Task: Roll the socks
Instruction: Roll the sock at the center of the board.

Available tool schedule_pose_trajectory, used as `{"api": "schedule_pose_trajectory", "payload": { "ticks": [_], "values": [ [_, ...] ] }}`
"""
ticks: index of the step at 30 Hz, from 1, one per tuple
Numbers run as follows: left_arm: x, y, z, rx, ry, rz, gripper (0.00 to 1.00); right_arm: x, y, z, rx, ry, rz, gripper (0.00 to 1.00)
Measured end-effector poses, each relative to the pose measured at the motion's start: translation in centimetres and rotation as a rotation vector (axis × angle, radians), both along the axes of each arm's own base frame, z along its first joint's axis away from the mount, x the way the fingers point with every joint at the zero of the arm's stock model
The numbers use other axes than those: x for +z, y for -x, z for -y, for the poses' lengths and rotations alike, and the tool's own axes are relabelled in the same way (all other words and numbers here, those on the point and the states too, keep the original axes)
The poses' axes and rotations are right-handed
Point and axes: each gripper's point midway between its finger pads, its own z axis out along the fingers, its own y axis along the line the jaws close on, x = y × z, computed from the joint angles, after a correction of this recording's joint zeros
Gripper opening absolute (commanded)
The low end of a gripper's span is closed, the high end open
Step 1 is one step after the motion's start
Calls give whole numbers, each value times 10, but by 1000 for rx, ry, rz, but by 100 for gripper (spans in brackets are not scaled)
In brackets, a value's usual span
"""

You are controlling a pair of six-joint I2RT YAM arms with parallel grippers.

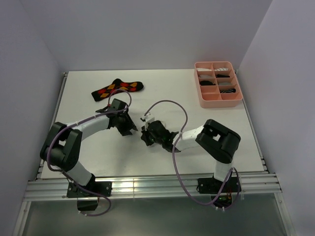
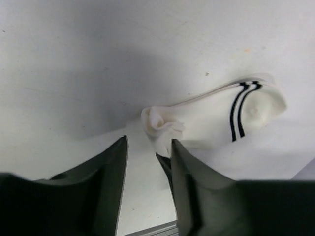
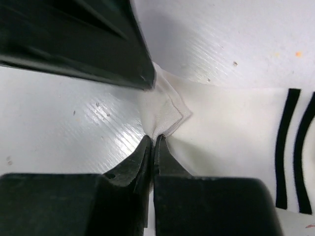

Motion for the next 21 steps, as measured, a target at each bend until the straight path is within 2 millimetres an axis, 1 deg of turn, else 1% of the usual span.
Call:
{"api": "schedule_pose_trajectory", "payload": {
  "ticks": [2,6,8,10,12,14,17,19,21],
  "values": [
    [11,-3,0,23,28,42,57,0,0,4,7,-63,-64,0],
    [32,-8,2,40,85,137,57,1,1,13,16,-205,-199,0],
    [38,-8,2,41,109,176,57,2,4,20,14,-277,-272,0],
    [39,-6,2,38,129,201,56,2,7,25,9,-338,-339,0],
    [36,-1,2,33,146,210,54,2,8,30,-1,-404,-408,0],
    [28,5,2,24,158,204,52,1,8,31,-11,-469,-475,0],
    [16,16,2,12,169,181,51,0,9,32,-20,-561,-565,0],
    [13,20,2,5,178,172,51,0,9,34,-29,-609,-608,0],
    [13,21,5,-5,191,175,51,0,9,35,-34,-644,-642,0]
  ]
}}
